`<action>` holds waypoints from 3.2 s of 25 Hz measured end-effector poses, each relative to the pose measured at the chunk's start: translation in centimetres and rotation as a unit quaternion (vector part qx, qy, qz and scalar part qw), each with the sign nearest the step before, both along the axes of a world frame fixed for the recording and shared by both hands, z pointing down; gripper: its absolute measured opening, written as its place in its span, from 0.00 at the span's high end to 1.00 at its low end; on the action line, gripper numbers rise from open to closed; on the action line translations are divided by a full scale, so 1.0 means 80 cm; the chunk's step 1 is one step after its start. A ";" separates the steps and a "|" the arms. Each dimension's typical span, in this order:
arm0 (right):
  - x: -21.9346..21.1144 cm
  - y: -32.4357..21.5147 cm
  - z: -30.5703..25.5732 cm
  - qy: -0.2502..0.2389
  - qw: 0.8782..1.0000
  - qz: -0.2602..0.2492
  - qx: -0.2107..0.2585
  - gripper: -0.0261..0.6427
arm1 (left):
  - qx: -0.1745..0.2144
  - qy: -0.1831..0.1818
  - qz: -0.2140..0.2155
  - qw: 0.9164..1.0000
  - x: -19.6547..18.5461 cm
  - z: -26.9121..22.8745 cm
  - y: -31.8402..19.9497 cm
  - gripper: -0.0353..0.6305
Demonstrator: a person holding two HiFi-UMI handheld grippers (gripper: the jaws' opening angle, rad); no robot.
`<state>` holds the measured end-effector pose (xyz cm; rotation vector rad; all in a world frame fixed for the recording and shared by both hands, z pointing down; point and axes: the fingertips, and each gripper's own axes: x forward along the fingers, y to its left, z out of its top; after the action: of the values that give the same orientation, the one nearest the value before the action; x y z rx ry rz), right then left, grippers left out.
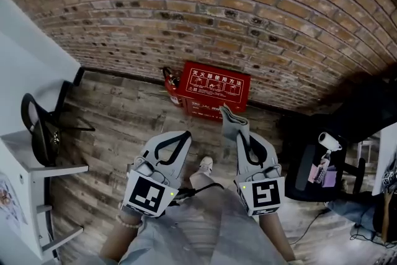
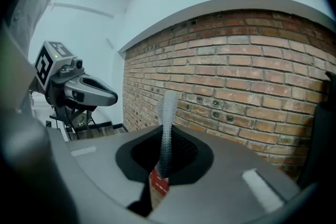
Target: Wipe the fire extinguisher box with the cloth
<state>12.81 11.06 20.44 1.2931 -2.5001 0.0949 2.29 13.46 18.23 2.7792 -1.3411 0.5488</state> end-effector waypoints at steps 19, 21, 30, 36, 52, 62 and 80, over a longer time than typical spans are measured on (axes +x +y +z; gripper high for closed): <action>0.026 -0.085 0.025 0.003 0.999 -0.039 -0.029 0.93 | -0.023 -0.001 -0.043 0.999 0.027 0.008 -0.091 0.95; 0.026 -0.089 0.029 0.004 0.999 -0.040 -0.032 0.93 | -0.027 -0.001 -0.046 0.999 0.025 0.012 -0.094 0.95; 0.022 -0.106 0.059 0.013 0.998 -0.032 -0.052 0.93 | -0.032 -0.004 -0.042 0.999 0.015 0.032 -0.111 0.95; 0.013 -0.126 0.079 0.017 0.998 -0.018 -0.065 0.93 | -0.040 -0.006 -0.027 0.999 0.006 0.050 -0.131 0.95; -0.063 -0.218 0.168 0.046 0.995 -0.036 -0.076 0.93 | -0.070 0.012 -0.041 0.997 -0.059 0.149 -0.202 0.95; -0.129 -0.261 0.225 0.053 0.993 -0.062 -0.087 0.93 | -0.077 0.016 -0.052 0.996 -0.110 0.199 -0.238 0.95; -0.220 -0.338 0.336 0.057 0.988 -0.075 -0.123 0.93 | -0.091 0.030 -0.083 0.992 -0.167 0.273 -0.282 0.95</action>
<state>-4.80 -16.00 47.29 0.9808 -2.3899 0.2757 -11.09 -9.08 40.05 2.4929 -1.4155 0.5436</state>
